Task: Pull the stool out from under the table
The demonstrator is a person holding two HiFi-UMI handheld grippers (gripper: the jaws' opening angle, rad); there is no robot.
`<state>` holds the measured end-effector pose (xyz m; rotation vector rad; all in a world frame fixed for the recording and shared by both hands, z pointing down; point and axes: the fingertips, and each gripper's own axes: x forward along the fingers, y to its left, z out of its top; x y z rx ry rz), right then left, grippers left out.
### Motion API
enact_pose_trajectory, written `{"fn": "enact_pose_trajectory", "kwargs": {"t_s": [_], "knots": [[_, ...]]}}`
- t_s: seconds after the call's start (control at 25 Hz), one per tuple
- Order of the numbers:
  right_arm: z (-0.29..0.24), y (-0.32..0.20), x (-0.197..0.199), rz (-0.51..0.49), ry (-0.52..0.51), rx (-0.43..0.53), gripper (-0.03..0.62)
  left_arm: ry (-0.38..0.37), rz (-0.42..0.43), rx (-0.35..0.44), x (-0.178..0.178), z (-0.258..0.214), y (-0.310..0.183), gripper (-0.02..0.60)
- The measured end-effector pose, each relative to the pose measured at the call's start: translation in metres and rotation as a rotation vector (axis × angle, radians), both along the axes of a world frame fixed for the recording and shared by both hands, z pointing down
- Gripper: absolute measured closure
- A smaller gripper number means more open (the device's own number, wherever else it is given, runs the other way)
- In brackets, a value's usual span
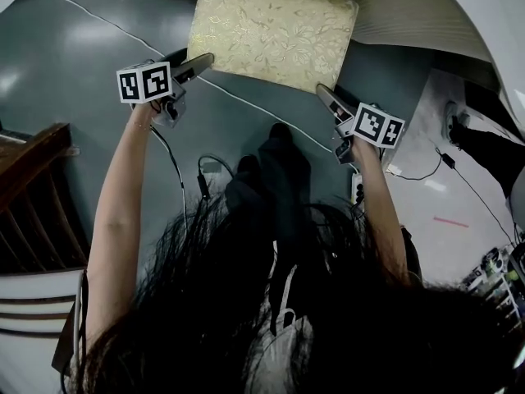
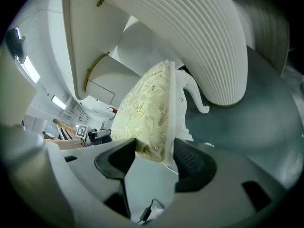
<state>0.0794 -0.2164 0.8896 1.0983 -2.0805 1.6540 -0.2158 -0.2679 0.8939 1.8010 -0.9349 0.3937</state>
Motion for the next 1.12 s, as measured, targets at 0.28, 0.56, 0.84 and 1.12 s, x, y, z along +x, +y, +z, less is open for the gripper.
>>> {"fn": "enact_pose_trajectory", "kwargs": {"t_s": [0.28, 0.56, 0.84, 1.12], "knots": [[0.000, 0.004, 0.000, -0.012, 0.030, -0.078, 0.333, -0.011, 0.040, -0.078, 0.001, 0.001, 0.001, 0.210], [0.000, 0.006, 0.003, -0.024, 0.035, -0.167, 0.333, -0.056, 0.073, -0.172, -0.003, -0.002, 0.001, 0.210], [0.007, 0.012, 0.006, -0.003, 0.059, -0.218, 0.333, -0.096, 0.095, -0.216, -0.004, -0.001, -0.001, 0.210], [-0.008, 0.012, 0.007, -0.036, 0.105, -0.212, 0.333, -0.148, 0.073, -0.257, -0.005, -0.013, 0.005, 0.209]]}}
